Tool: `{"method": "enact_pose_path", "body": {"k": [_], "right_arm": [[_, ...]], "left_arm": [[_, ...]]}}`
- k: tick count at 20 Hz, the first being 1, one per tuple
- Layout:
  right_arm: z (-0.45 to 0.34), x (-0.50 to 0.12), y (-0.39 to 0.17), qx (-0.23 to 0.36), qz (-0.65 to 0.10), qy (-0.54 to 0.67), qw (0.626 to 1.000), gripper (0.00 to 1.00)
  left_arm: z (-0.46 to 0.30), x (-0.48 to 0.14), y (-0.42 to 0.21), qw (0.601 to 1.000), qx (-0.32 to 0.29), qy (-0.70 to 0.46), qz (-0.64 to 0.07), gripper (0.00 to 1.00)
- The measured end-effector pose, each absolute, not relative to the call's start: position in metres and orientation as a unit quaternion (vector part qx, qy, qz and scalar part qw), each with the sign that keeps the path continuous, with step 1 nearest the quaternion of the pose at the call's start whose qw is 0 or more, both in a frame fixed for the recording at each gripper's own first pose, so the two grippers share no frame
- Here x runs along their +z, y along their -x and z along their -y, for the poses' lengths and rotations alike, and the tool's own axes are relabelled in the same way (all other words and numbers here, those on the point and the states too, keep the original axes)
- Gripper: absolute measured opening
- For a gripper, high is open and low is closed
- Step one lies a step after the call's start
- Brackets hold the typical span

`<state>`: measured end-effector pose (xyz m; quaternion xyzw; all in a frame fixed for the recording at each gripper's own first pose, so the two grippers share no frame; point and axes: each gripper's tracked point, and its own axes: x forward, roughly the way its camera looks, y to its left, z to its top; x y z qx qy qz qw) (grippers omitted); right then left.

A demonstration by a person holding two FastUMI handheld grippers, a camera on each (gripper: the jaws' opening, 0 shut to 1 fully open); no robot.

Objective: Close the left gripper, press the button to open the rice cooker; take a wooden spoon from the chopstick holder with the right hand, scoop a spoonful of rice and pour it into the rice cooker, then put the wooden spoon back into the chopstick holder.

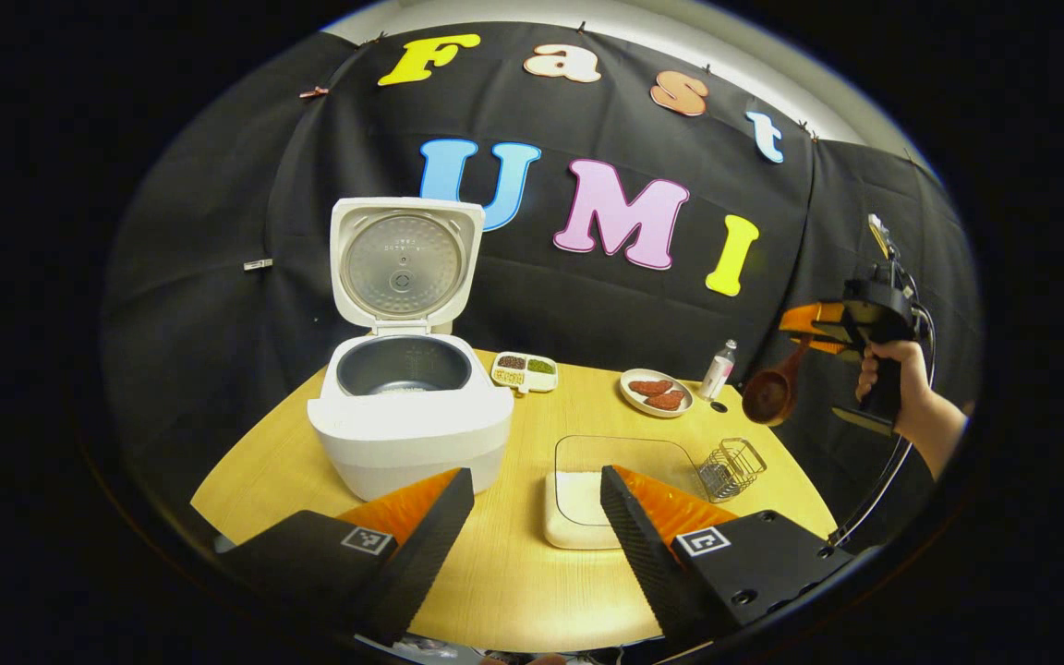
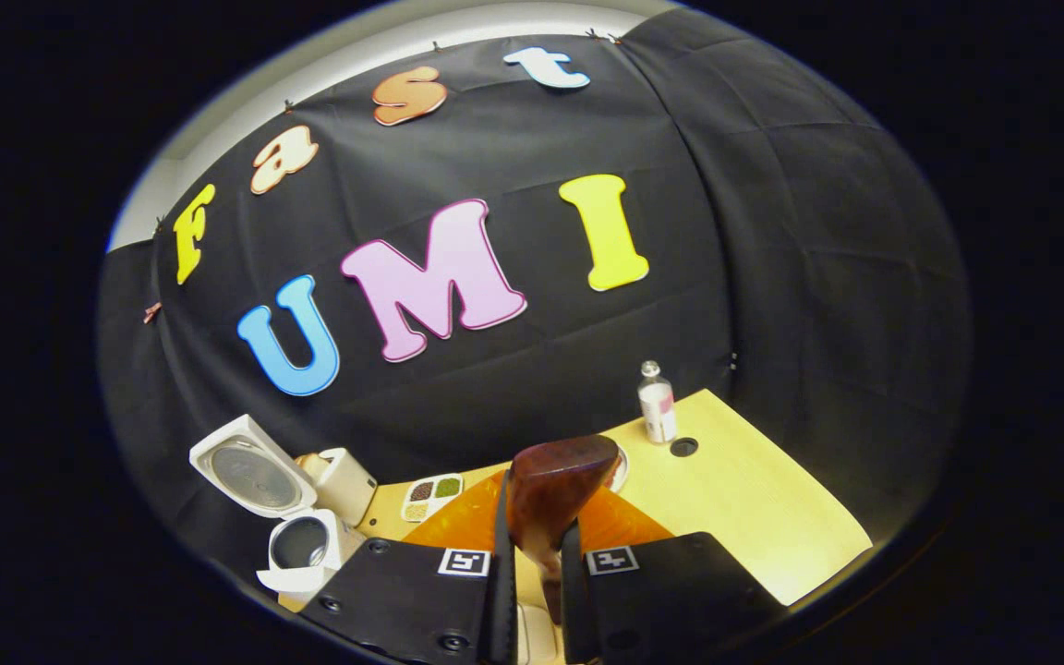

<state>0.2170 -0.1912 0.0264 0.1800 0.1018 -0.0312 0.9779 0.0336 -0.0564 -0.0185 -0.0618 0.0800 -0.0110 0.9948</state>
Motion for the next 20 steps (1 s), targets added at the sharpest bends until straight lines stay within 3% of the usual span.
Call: {"method": "enact_pose_path", "body": {"k": [2,3,10,20], "right_arm": [[0.205,0.006,-0.223,-0.041,-0.115,-0.193,0.973,0.19],[0.210,-0.004,-0.227,-0.046,-0.121,-0.196,0.972,0.23],[0.238,-0.062,-0.244,-0.071,-0.167,-0.199,0.963,0.23],[0.244,-0.127,-0.256,-0.067,-0.225,-0.250,0.939,0.25]], "left_arm": [[0.056,-0.014,-0.035,0.995,0.001,0.062,-0.081,0.96],[0.055,-0.013,-0.035,0.995,0.008,0.061,-0.080,0.96],[0.035,-0.006,-0.028,0.993,0.073,0.058,-0.078,0.96],[0.053,0.002,-0.021,0.989,0.103,0.073,-0.071,0.95]]}}
